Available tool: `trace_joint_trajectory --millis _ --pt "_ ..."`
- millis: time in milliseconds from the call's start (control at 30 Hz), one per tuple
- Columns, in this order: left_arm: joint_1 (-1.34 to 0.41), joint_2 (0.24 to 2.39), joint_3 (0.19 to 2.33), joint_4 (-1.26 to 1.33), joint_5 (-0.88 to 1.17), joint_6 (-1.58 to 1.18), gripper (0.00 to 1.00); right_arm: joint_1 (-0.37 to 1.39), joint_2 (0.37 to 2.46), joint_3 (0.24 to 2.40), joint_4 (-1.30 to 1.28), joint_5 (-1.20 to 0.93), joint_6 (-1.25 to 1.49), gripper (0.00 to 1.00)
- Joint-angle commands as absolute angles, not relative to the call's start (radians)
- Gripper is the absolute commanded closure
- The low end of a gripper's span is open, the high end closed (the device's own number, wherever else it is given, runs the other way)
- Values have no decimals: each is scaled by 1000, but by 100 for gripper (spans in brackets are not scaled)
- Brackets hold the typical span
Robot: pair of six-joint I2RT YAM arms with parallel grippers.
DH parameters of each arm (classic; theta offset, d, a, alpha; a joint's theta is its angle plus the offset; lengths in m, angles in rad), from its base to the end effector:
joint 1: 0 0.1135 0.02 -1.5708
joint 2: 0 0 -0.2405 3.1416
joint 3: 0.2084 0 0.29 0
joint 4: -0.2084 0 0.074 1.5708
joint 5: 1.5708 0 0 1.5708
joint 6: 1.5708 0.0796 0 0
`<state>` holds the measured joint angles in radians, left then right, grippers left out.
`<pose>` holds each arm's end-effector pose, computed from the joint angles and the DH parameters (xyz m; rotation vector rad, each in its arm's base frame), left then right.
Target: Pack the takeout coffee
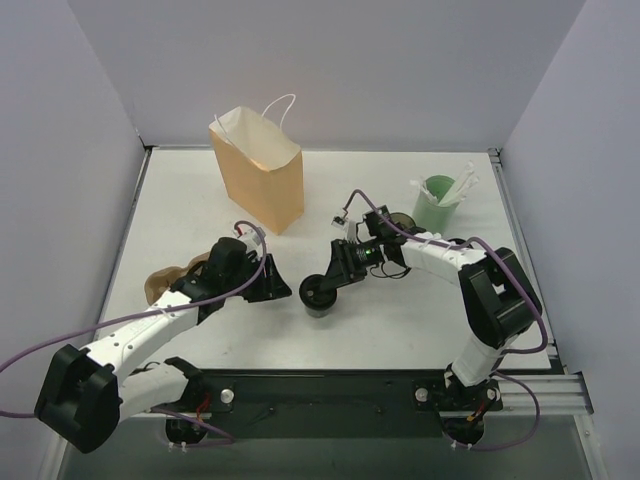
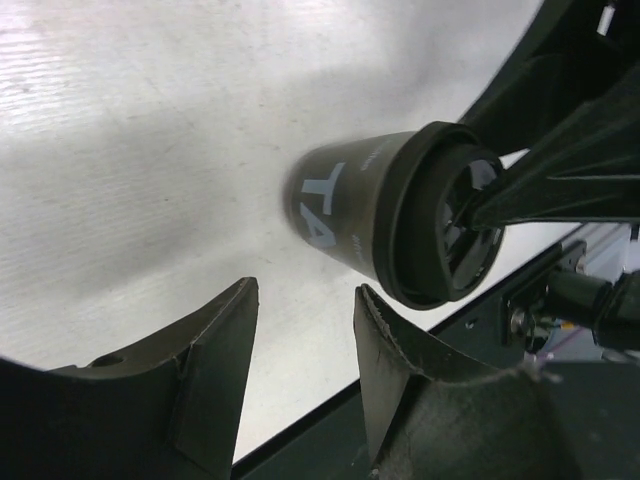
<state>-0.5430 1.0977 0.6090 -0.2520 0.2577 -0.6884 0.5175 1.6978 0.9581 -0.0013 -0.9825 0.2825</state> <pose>0.2468 -0.1726 0.1455 -0.0386 2.4637 -0.8863 0.3042 0.2493 0.1254 -0.8101 2.2268 1.5321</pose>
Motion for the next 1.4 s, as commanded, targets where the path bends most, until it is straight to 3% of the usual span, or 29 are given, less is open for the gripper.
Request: trace_joint_trajectory --millis 0,200,900,1133,1367 --pt "-528 1092 673 -186 408 -595 47 537 1744 948 -175 -928 161 67" --pt "-520 1140 655 -81 515 -603 48 554 1756 973 -201 -942 141 68" --pt "-522 1189 577 -15 463 -620 51 571 1778 982 -213 -939 130 68" --pt "-525 1230 526 115 500 -661 52 572 1779 980 -206 -928 140 68" --pt "-555 1194 442 34 362 -721 62 572 1755 893 -129 -881 176 70"
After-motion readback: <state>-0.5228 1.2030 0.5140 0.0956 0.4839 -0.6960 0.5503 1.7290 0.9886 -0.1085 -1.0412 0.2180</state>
